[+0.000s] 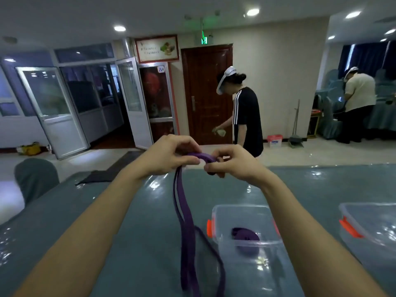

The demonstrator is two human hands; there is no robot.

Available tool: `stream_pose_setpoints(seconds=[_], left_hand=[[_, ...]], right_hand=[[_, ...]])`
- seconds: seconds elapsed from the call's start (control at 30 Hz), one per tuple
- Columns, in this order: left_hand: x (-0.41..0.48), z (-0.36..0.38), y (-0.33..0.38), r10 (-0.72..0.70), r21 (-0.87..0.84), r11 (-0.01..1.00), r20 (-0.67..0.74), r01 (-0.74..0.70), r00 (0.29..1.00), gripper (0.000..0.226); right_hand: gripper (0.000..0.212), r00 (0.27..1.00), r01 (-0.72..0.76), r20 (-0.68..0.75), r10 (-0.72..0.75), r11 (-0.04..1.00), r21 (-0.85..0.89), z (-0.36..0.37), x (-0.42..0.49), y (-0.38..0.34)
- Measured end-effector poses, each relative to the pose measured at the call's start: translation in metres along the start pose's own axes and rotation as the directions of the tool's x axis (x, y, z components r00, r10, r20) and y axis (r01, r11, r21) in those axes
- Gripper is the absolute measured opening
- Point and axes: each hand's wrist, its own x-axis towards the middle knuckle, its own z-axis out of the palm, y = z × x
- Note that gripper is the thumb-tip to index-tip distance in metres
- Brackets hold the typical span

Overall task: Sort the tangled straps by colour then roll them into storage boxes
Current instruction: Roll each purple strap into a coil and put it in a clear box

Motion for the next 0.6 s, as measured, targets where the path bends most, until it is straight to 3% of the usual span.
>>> stream_pose_setpoints(seconds=[0.13, 0.23, 0.37, 0.5, 0.6], left_hand=[[-0.047, 0.058, -0.04, -0.169, -0.2, 0.96, 0.153, 0.198, 0.974, 0.037], [-0.072, 0.097, -0.058, -0.265, -0.3, 0.902, 0.184, 0.311, 0.947, 0.04], [-0.085, 0.121, -0.068, -0.332, -0.285, 0.878, 0.214, 0.384, 0.919, 0.035], [-0.082, 0.125, -0.067, -0.329, -0.09, 0.929, 0.245, 0.359, 0.912, 0.03], [-0.074, 0.123, -0.06, -0.27, 0.072, 0.963, 0.25, 0.261, 0.93, 0.028]], right_hand=[[0.018, 0.994, -0.105, 0.0, 0.107, 0.981, 0.165, 0.048, -0.043, 0.056], [0.019, 0.978, -0.19, -0.047, 0.205, 0.955, 0.227, 0.079, -0.067, 0.084], [0.024, 0.959, -0.255, -0.039, 0.282, 0.912, 0.322, 0.098, -0.086, 0.109], [0.04, 0.966, -0.259, -0.003, 0.26, 0.966, -0.02, 0.099, -0.086, 0.113], [0.027, 0.982, -0.184, -0.012, 0.188, 0.94, -0.288, 0.102, -0.082, 0.11]])
